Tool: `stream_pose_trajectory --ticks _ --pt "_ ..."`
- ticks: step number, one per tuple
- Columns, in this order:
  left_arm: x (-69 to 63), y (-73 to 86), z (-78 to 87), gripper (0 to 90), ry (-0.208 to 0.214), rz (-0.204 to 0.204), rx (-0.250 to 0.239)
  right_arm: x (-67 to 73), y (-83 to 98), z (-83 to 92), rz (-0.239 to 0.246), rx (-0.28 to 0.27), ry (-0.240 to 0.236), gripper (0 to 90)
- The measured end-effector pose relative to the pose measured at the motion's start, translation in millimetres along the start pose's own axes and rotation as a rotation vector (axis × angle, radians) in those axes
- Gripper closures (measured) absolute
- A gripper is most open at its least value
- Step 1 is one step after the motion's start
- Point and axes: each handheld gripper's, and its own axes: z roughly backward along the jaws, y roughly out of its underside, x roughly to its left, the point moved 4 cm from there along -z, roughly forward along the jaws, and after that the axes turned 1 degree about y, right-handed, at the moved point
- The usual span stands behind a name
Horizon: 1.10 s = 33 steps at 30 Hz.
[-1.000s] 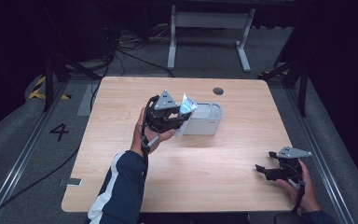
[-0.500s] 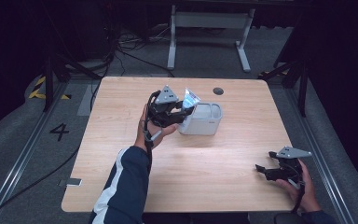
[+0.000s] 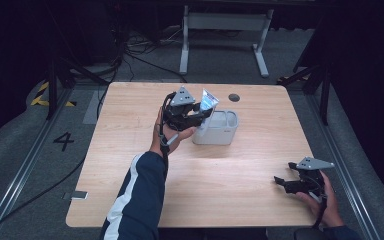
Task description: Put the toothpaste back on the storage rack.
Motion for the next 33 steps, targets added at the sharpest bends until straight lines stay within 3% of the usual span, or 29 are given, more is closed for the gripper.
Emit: stream_pose_trajectory --ticks 13,33 --pt "6.6 -7.1 -10.8 65.9 -0.004 0.013 -0.035 0.2 0.0 0.1 0.002 -0.001 0.000 16.5" --pt "16.0 -10.6 -32.6 65.9 -0.030 0.022 -0.039 0.6 -0.1 0.2 0.002 -0.002 0.001 16.5"
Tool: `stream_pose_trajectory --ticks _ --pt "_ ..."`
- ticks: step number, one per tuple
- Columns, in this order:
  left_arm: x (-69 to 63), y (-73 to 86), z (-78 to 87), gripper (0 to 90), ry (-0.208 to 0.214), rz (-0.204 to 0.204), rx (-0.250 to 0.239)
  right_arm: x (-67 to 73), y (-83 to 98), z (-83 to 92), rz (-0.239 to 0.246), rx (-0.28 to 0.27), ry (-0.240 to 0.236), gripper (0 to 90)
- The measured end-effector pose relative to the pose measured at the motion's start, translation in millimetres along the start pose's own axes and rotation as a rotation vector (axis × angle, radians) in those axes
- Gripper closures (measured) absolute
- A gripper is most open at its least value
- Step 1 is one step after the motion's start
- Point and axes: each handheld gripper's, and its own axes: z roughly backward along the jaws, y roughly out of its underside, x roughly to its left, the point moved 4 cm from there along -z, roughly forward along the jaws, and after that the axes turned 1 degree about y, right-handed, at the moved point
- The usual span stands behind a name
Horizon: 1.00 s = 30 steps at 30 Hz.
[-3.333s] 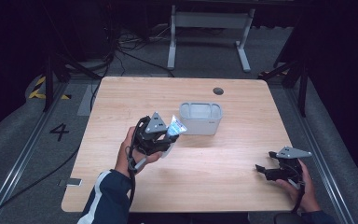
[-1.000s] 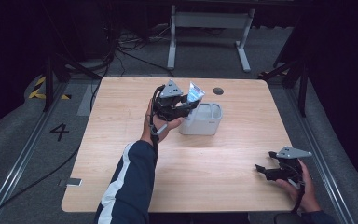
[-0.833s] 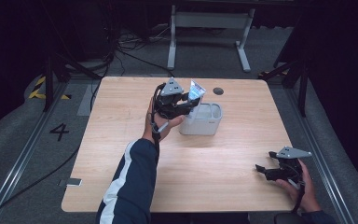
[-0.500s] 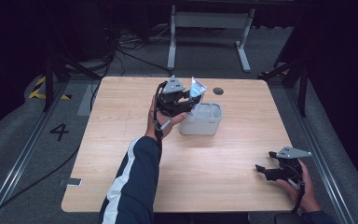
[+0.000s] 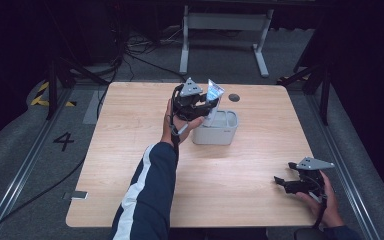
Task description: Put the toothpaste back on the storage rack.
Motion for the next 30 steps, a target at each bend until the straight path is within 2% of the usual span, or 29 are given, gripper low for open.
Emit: stream_pose_trajectory --ticks 2,13,30 --pt "1.1 -0.1 -1.6 65.9 0.002 0.009 -0.005 0.0 0.0 0.0 0.000 0.000 0.000 16.5" --pt "0.2 -4.4 -13.3 65.9 0.009 -0.004 -0.022 -0.1 0.1 0.1 -0.001 0.000 0.000 16.5" --pt "-1.7 0.9 -31.7 65.8 0.009 -0.005 0.000 -0.2 0.1 0.1 0.002 -0.001 0.000 16.7"
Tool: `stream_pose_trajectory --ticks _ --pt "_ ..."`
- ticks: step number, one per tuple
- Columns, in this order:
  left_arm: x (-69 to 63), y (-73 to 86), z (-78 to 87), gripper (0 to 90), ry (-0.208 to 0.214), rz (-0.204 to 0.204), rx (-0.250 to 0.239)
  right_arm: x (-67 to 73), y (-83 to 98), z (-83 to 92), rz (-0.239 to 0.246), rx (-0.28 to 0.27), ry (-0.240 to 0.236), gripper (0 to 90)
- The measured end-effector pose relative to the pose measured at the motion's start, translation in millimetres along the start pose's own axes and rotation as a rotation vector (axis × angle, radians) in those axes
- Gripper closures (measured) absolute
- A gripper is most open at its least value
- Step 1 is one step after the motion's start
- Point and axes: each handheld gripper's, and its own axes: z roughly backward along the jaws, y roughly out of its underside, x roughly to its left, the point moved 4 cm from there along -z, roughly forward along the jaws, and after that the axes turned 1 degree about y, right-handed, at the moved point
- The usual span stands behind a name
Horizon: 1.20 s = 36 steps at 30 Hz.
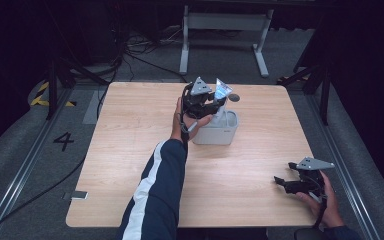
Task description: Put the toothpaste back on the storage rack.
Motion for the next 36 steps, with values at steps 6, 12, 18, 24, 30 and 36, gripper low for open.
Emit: stream_pose_trajectory --ticks 6,12,18,24,30,36 --pt "-0.7 3.2 -4.5 65.8 0.005 -0.009 0.011 0.0 0.0 0.0 0.001 -0.001 0.002 16.7" --pt "0.5 8.2 -7.3 65.7 0.012 -0.004 0.024 0.0 0.0 0.0 0.001 -0.001 0.002 16.7" --pt "2.2 16.2 -10.1 65.6 0.014 0.006 0.035 0.2 0.1 0.1 0.001 -0.001 0.003 16.7" --pt "4.3 22.7 -9.4 65.6 0.014 0.016 0.046 0.1 0.0 0.0 0.002 -0.001 0.002 16.7" --pt "4.8 29.5 -8.5 65.5 0.018 0.021 0.062 0.0 0.0 0.0 0.001 -0.001 0.001 16.7" --pt "3.2 33.8 -8.2 65.4 0.020 0.021 0.077 -0.1 0.0 -0.1 0.000 0.000 0.000 16.7"
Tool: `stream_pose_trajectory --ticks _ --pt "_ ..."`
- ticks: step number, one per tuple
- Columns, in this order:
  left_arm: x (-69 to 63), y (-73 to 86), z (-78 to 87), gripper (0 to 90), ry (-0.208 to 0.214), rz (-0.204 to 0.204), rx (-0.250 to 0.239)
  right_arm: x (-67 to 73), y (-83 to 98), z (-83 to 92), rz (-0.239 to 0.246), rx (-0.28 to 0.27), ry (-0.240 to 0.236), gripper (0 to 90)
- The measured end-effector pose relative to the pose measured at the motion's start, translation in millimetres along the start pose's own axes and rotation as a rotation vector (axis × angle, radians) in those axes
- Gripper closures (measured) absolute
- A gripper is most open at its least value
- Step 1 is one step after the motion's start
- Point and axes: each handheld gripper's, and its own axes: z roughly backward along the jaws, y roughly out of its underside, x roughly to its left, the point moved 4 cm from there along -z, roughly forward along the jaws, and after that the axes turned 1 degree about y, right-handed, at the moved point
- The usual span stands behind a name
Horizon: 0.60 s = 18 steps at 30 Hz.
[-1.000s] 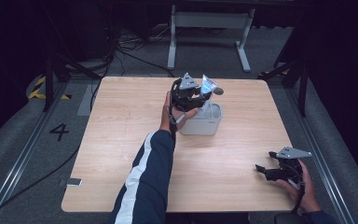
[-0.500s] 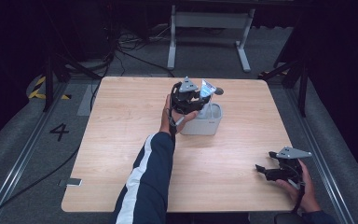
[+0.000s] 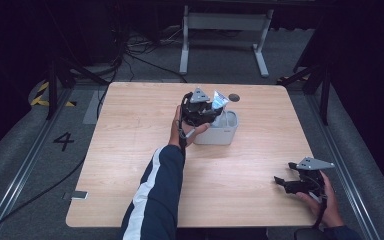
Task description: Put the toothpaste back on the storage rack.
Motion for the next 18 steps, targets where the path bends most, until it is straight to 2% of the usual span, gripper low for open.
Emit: stream_pose_trajectory --ticks 3,5,10,18 --pt "1.1 1.5 0.2 65.3 -0.001 -0.013 -0.001 0.0 0.0 0.0 0.000 0.000 0.000 16.7" --pt "0.6 2.9 1.1 65.2 -0.003 -0.002 0.008 0.1 0.1 0.0 -0.002 0.001 -0.001 16.7" --pt "1.8 6.3 1.0 65.1 -0.003 -0.004 0.012 0.1 0.1 0.0 -0.002 0.001 -0.001 16.7" --pt "1.8 12.2 -0.6 64.7 -0.008 -0.009 0.051 0.0 0.1 0.0 -0.002 0.002 -0.001 16.7"
